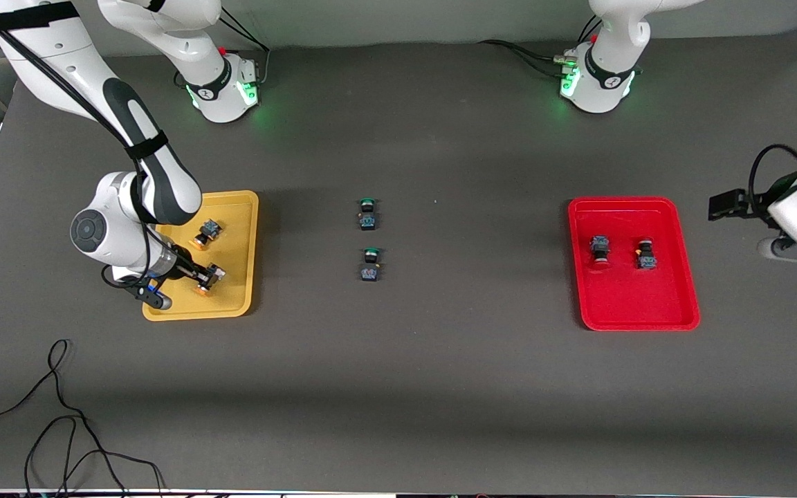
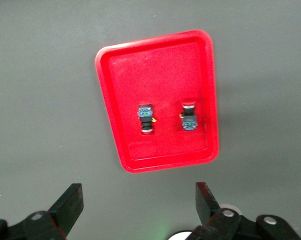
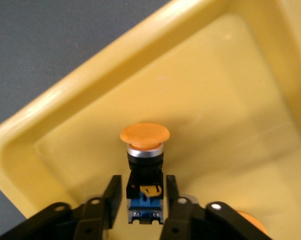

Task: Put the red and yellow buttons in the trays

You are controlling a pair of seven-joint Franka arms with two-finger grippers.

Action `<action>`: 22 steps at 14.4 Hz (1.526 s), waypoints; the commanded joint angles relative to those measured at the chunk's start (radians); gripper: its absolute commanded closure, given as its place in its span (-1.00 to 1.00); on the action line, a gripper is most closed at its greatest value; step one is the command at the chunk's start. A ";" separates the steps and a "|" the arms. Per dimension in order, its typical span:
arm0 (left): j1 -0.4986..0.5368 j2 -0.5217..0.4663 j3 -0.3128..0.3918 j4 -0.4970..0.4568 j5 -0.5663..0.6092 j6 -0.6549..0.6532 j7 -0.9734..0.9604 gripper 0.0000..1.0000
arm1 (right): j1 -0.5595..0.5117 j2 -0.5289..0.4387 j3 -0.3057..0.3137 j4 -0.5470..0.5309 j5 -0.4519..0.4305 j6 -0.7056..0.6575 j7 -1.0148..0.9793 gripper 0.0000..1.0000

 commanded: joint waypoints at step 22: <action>-0.230 -0.043 0.151 0.048 -0.042 -0.041 -0.141 -1.00 | -0.015 -0.544 -0.055 0.379 -0.104 -0.815 -0.394 -1.00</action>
